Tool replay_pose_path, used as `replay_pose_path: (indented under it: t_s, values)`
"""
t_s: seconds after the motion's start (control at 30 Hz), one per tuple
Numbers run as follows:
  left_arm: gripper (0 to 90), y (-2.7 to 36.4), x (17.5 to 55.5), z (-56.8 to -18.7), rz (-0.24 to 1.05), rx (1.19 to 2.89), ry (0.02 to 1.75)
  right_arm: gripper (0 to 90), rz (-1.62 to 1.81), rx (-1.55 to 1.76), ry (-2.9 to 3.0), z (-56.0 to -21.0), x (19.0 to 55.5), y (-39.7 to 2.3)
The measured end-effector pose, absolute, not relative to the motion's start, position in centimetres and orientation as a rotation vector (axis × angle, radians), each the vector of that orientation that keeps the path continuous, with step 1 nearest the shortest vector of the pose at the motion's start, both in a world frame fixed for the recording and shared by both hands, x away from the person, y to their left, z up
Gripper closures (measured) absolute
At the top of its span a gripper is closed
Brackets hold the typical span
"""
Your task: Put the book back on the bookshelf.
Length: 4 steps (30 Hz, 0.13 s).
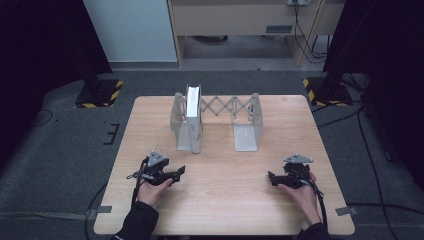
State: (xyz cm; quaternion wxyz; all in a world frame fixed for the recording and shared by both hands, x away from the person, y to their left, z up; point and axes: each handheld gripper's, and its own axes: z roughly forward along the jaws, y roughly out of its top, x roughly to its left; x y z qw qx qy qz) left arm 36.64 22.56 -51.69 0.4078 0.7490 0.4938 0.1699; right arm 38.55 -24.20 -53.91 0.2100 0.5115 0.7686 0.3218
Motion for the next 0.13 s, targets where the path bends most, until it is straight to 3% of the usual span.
replay_pose_path:
  t_s: [0.13]
  values:
    - [21.7,23.71,36.51,-52.65,0.455,1.942,1.286,8.5,0.889,1.424,2.149,-53.66,38.42,-24.35]
